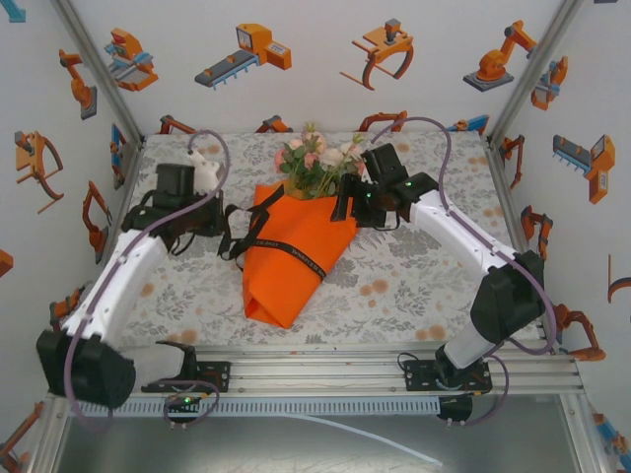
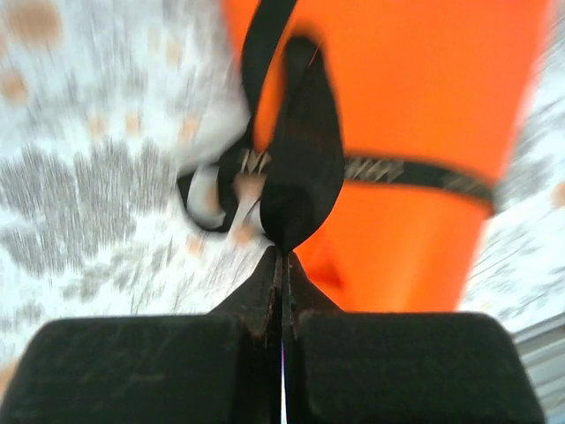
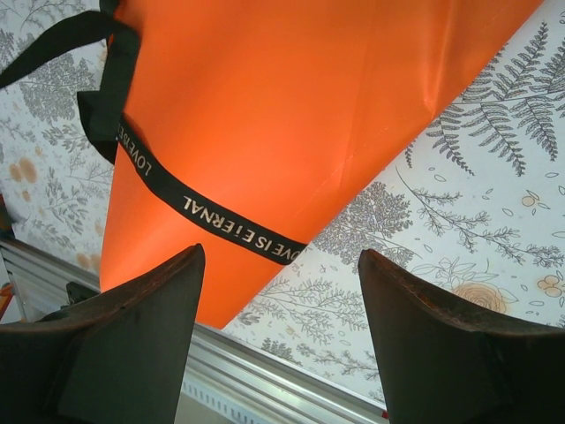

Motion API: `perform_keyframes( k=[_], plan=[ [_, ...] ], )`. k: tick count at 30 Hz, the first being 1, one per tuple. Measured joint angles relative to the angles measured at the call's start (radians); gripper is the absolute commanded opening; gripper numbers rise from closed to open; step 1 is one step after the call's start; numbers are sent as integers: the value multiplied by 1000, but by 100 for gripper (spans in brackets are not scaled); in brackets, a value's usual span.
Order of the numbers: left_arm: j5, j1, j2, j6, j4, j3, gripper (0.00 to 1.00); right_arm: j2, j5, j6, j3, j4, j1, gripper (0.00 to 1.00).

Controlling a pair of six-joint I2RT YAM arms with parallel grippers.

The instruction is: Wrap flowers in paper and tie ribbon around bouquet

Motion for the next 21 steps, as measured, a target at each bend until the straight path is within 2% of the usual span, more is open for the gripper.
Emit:
perform_keyframes(
  k=[2, 4, 6, 12, 13, 14, 16, 18, 21],
  plan=[
    [47, -19, -40, -43, 80, 61, 0, -3, 8, 0, 0, 0, 0, 64],
    [85, -64, -10, -77, 152, 145, 0, -16, 29, 3, -4, 1, 0, 64],
    [124, -126, 76, -104, 222, 237, 0, -47, 55, 13, -24, 0, -2, 64],
    [201, -322, 483, -155, 381, 478, 2, -177, 132, 80, -130, -8, -22, 64],
    [208, -349, 542, -158, 388, 499, 10, -196, 141, 92, -151, -8, -27, 64],
    [215, -378, 603, -160, 392, 513, 23, -215, 152, 103, -171, -8, -29, 65],
    [220, -418, 675, -161, 383, 515, 38, -243, 164, 119, -204, -8, -33, 64],
    [224, -445, 699, -156, 370, 500, 47, -264, 173, 130, -229, -16, -37, 65],
    [214, -438, 652, -145, 370, 451, 52, -280, 182, 135, -250, -17, -42, 65]
  ],
)
